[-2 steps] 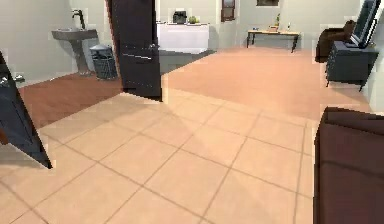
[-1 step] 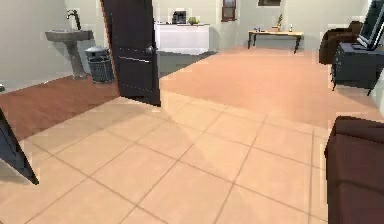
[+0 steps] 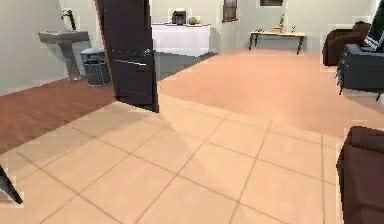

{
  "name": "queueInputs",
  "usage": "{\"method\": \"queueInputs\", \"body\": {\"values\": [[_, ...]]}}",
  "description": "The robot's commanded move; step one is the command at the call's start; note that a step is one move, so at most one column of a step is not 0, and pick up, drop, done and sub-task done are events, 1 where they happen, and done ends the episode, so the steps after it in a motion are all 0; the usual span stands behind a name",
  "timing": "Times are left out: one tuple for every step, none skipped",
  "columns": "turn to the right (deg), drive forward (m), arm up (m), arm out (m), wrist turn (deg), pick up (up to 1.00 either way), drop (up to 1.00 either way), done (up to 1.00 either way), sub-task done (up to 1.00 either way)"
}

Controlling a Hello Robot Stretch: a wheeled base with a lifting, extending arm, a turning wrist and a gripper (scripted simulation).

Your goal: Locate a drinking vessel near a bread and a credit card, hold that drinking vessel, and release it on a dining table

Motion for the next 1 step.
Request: {"method": "queueInputs", "body": {"values": [[3.0, 0.0, 0.0, 0.0, 0.0, 0.0, 0.0, 0.0, 0.0]]}}
